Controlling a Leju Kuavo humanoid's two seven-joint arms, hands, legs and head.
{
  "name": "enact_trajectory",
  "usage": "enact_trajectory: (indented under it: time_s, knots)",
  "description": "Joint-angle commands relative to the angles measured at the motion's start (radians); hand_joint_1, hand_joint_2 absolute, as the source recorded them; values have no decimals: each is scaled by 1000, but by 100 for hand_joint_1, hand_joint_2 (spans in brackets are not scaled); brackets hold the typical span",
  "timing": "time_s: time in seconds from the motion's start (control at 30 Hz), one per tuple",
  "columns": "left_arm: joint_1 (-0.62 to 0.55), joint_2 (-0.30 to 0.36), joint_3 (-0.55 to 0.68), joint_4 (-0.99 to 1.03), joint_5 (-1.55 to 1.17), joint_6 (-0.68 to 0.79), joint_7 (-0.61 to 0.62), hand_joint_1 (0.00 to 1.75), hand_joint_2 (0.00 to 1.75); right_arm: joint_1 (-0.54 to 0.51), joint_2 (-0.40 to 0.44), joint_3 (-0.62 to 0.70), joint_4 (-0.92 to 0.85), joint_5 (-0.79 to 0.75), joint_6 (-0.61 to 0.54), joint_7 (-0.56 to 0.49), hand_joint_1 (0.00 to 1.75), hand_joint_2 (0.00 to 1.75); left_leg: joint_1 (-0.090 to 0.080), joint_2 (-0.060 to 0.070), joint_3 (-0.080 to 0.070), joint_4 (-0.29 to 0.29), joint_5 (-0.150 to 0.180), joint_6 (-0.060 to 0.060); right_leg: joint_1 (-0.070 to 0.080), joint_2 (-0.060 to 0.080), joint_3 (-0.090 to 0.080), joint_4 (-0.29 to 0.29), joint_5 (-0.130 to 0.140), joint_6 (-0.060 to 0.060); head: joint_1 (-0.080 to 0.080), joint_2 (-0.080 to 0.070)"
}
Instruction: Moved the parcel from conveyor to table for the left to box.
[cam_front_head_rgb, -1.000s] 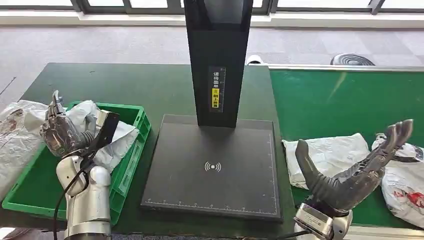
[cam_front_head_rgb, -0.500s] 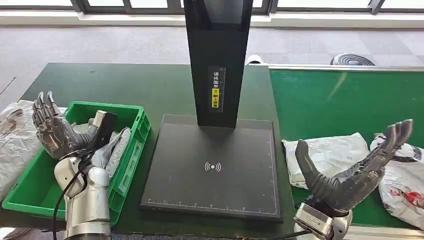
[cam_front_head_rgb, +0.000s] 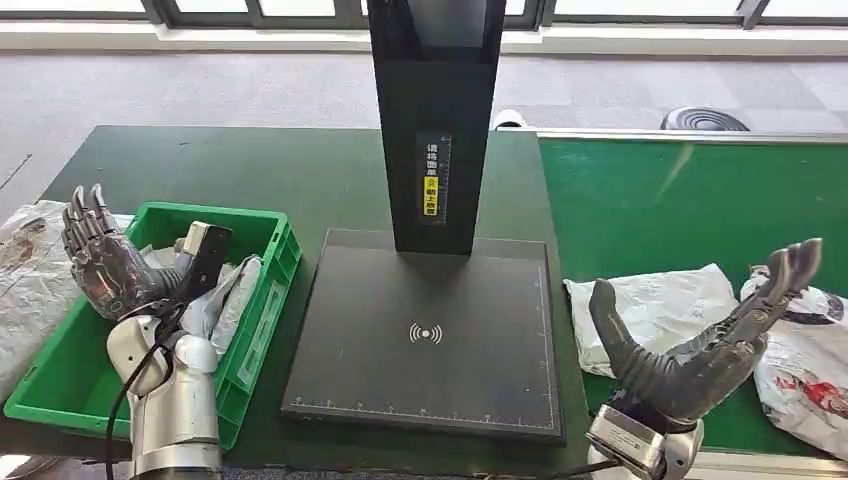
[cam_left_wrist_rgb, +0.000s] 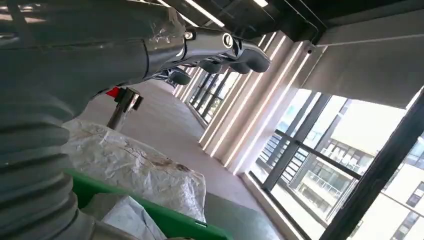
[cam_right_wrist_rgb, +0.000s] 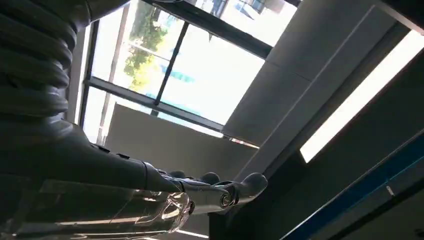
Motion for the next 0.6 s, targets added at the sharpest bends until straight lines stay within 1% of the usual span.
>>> enact_trajectory:
  time_s: [0.03, 0.6]
  knots:
    - [-32, -3, 30, 28, 0, -3, 0, 0, 175, 19, 57, -8, 49, -6, 0, -2, 0, 175, 0, 0, 1, -1, 0, 0, 1, -1, 1, -1, 0, 0, 0, 0]
    - [-32, -3, 30, 28, 0, -3, 0, 0, 175, 19, 57, -8, 49, -6, 0, -2, 0, 175, 0, 0, 1, -1, 0, 0, 1, -1, 1, -1, 0, 0, 0, 0]
